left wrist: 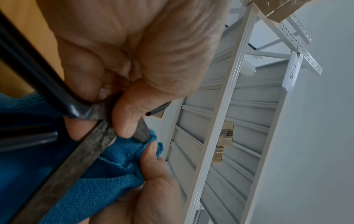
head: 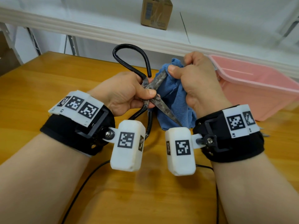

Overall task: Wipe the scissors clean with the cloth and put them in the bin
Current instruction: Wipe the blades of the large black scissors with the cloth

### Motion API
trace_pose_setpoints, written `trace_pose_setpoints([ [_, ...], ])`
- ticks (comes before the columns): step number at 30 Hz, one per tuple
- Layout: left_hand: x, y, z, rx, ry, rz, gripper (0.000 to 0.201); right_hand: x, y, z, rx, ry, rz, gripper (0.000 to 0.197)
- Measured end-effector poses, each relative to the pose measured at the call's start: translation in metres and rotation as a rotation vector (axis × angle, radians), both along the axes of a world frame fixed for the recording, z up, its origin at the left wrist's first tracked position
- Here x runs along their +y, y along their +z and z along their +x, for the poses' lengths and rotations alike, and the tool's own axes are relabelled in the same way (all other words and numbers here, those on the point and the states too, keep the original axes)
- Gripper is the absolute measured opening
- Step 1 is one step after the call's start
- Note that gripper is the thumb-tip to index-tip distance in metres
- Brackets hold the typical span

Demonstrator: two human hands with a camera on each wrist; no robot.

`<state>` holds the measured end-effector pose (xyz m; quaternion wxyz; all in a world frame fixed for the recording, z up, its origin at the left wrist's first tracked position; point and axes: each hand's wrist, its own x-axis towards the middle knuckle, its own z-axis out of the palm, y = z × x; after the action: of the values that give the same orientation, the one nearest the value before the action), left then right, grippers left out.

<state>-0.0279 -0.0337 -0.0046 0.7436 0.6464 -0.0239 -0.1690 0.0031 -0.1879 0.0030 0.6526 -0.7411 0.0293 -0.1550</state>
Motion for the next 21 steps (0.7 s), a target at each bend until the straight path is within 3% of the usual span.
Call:
trace_pose_setpoints([
  [8,0.006,-0.001,0.004,0.017,0.042,-0.007,0.018,-0.011,0.003,0.0,0.032,0.161,-0.068,0.027],
  [14,0.013,0.002,0.004,0.023,0.052,-0.05,0.018,-0.024,0.014,-0.003,-0.046,0.011,-0.077,0.025],
  [21,0.014,0.002,0.005,0.043,0.057,-0.06,0.02,-0.006,0.011,-0.01,-0.169,0.033,-0.16,0.028],
])
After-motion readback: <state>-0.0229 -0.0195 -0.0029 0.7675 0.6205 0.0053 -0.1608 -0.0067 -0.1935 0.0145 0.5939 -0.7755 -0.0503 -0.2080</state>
